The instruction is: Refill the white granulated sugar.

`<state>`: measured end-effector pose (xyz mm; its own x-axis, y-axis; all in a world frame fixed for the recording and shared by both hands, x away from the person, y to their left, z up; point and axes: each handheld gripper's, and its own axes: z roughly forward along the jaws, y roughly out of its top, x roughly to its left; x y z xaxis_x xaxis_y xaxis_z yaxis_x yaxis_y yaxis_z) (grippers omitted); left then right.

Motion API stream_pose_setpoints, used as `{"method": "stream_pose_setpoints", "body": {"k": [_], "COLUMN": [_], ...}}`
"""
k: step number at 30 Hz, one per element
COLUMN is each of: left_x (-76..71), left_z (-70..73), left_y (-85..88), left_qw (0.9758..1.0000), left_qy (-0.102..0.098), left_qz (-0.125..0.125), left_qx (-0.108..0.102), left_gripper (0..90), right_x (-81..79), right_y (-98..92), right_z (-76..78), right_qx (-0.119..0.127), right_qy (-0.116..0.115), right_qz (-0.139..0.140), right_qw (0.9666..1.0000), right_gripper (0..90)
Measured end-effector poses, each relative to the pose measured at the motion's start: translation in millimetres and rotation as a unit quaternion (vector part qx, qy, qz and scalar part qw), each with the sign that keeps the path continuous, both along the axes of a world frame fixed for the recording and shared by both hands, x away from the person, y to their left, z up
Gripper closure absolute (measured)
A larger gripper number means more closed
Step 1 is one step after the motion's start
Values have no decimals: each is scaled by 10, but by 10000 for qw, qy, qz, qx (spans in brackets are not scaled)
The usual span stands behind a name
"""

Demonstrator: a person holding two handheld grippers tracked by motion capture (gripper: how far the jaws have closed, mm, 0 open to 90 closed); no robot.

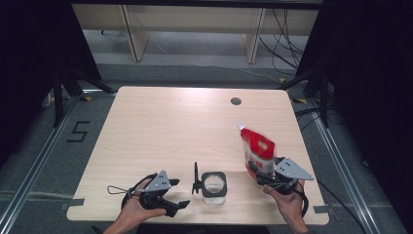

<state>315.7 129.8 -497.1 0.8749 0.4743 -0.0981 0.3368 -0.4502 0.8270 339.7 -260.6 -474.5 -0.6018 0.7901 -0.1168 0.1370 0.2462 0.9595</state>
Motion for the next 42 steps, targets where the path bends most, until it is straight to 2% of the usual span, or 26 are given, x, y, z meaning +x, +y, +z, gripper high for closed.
{"method": "stream_pose_setpoints", "body": {"k": [7, 8, 10, 11, 13, 14, 17, 20, 21, 22, 24, 25, 26, 27, 28, 29, 30, 32, 33, 34, 35, 36, 38, 39, 41, 42], "left_x": [-1, 4, 9, 8, 2, 7, 6, 8, 8, 7, 9, 8, 8, -3, -3, -8, -8, -8, -10, -5, -4, 10, 12, 13, 14, 2], "left_z": [-13, -13, -6, -7, -12, -10, -9, -10, -10, -10, -10, -10, -10, -15, -15, -18, -22, -22, -22, -16, -14, -12, -9, -8, -10, -11], "left_y": [-7, -3, 4, 4, -1, 4, 3, 7, 7, 7, 8, 7, 7, 0, 0, -9, -9, -8, -12, -3, 3, 9, 11, 13, 12, 1], "left_qw": [9999, 10000, 10000, 10000, 10000, 10000, 10000, 10000, 10000, 10000, 10000, 10000, 10000, 9999, 9999, 9998, 9999, 9999, 9998, 9999, 9999, 10000, 10000, 10000, 10000, 10000], "left_qy": [1, -3, 23, 20, 33, 17, 53, 15, 15, 29, 12, 22, 22, 95, 95, 139, 83, 86, 115, 136, 74, 6, 20, 20, 7, 63], "left_qz": [17, -7, -55, -54, -4, -21, -33, -24, -24, -22, -28, -20, -20, 39, 39, 61, 81, 83, 92, 46, 79, -19, -29, -49, -44, 30], "left_qx": [-105, -78, -20, -21, -48, 0, -32, 14, 14, 14, 14, 16, 16, -32, -32, -85, -63, -61, -103, -54, 8, 20, 26, 27, 21, -25], "left_gripper": [190, 189, 189, 189, 190, 190, 190, 190, 190, 190, 190, 190, 190, 190, 190, 190, 189, 190, 190, 190, 190, 190, 190, 190, 190, 190], "right_x": [-179, -229, -264, -327, -359, -428, -489, -593, -593, -650, -671, -721, -721, -761, -761, -781, -809, -825, -831, -843, -848, -867, -882, -922, -935, -947], "right_y": [39, 28, 46, 49, 63, 79, 96, 119, 119, 147, 156, 181, 181, 203, 203, 219, 241, 254, 268, 284, 291, 297, 305, 313, 313, 312], "right_z": [94, 120, 123, 145, 151, 172, 183, 190, 190, 179, 175, 167, 167, 165, 165, 164, 161, 150, 152, 147, 147, 135, 148, 143, 147, 147], "right_qx": [-256, -558, -472, -726, -725, -1040, -1203, -1605, -1605, -1831, -1935, -2185, -2185, -2463, -2463, -2607, -2841, -2830, -3077, -3195, -3289, -3296, -3559, -3651, -3721, -3871], "right_qy": [-307, -462, -431, -566, -572, -721, -764, -942, -942, -1018, -1046, -1113, -1113, -1232, -1232, -1278, -1360, -1312, -1467, -1512, -1560, -1523, -1661, -1671, -1670, -1782], "right_qz": [163, 219, 235, 276, 288, 306, 373, 432, 432, 471, 475, 510, 510, 523, 523, 522, 551, 559, 590, 597, 622, 575, 636, 567, 573, 607], "right_qw": [9991, 9971, 9977, 9954, 9953, 9915, 9891, 9816, 9816, 9767, 9744, 9681, 9681, 9599, 9599, 9555, 9475, 9485, 9383, 9335, 9293, 9300, 9175, 9141, 9112, 9026], "right_gripper": [381, 381, 381, 382, 382, 383, 384, 384, 384, 385, 386, 387, 387, 387, 387, 387, 388, 388, 388, 389, 389, 389, 390, 390, 390, 391]}}
